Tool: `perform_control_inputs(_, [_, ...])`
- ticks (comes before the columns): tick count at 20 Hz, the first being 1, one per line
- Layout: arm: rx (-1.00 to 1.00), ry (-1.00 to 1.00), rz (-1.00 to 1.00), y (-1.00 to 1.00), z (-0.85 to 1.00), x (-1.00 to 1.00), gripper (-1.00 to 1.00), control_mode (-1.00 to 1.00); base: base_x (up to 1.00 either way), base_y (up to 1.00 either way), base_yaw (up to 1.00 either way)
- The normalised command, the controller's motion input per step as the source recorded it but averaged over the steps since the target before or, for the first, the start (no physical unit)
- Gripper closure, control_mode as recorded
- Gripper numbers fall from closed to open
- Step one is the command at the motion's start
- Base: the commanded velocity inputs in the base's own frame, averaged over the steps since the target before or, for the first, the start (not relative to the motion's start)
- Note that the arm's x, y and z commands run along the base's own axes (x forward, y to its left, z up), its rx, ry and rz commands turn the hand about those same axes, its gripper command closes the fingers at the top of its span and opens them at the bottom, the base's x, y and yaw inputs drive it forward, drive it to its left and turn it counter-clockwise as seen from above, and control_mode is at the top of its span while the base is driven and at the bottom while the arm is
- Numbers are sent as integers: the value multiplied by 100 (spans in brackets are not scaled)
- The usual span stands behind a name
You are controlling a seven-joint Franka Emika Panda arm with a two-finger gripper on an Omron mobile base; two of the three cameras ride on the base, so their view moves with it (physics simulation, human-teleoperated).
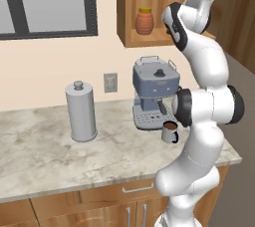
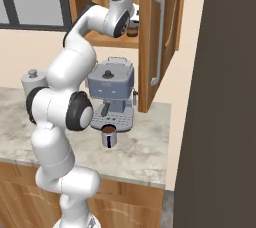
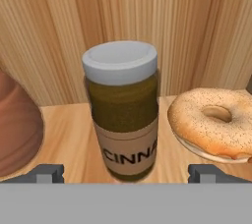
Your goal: Pick the cinnamon and honey bottle from the cabinet and place them next to the mug.
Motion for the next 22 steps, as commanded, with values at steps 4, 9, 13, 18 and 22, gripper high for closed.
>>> perform_control_inputs(4, [0,0,0,0,-8,15,-100,-100,0,0,0])
perform_control_inputs(9, [0,0,0,0,-7,15,-100,-100,0,0,0])
perform_control_inputs(13, [0,0,0,0,-4,15,-100,-100,0,0,0])
perform_control_inputs(18, [0,0,0,0,-2,21,-100,-100,0,0,0])
perform_control_inputs(22, [0,0,0,0,0,19,-100,-100,0,0,0])
